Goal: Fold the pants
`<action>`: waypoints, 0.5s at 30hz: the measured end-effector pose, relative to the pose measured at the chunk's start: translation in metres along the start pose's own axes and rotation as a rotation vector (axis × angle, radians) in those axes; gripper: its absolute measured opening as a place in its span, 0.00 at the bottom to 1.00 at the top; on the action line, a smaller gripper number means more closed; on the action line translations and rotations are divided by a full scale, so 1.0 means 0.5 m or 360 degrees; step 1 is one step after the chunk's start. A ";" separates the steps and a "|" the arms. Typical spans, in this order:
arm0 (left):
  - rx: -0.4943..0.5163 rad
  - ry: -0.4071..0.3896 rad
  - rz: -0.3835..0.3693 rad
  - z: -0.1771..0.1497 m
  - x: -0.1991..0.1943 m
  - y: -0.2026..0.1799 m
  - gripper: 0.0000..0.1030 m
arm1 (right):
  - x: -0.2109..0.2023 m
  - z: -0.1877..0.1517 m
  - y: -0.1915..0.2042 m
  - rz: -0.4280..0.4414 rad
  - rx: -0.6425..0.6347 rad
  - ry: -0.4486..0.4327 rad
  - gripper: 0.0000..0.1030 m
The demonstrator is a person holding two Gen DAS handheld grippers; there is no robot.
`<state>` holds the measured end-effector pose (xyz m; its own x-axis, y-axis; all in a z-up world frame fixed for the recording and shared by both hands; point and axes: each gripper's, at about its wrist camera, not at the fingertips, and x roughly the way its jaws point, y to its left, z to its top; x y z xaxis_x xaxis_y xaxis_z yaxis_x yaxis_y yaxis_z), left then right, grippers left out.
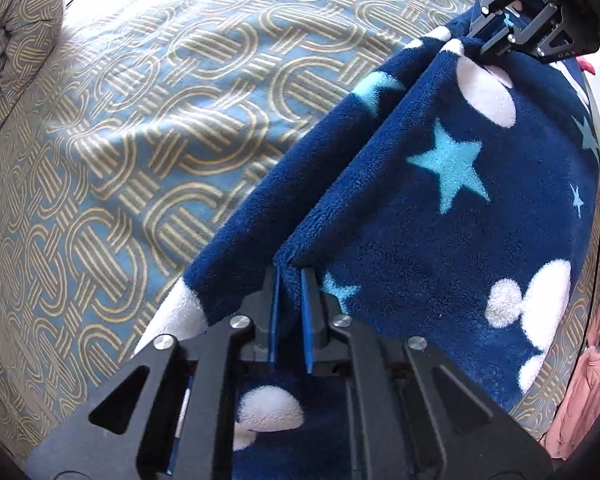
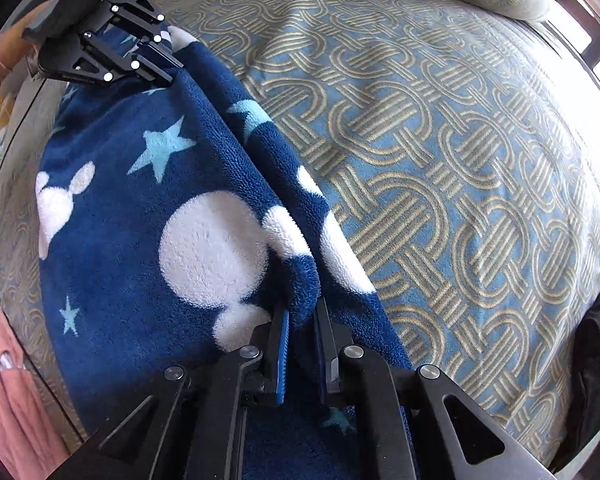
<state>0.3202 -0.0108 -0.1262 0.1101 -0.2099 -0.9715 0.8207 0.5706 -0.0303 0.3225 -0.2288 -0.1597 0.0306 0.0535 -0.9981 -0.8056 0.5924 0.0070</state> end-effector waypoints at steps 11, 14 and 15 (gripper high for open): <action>-0.0160 -0.0237 0.0187 0.054 -0.042 0.016 0.08 | -0.066 0.024 -0.055 -0.0132 0.0245 -0.0282 0.06; -0.0154 -0.0075 0.0176 0.050 0.007 0.019 0.12 | -0.011 0.039 -0.056 -0.0127 0.0207 -0.0143 0.10; -0.0154 -0.0070 0.0195 0.051 0.016 0.015 0.14 | 0.014 0.036 -0.054 -0.0134 0.0184 -0.0060 0.18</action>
<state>0.3417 -0.0283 -0.1281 0.2323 -0.1672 -0.9582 0.7421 0.6673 0.0634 0.3550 -0.2299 -0.1656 0.1194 0.0287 -0.9924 -0.7256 0.6847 -0.0675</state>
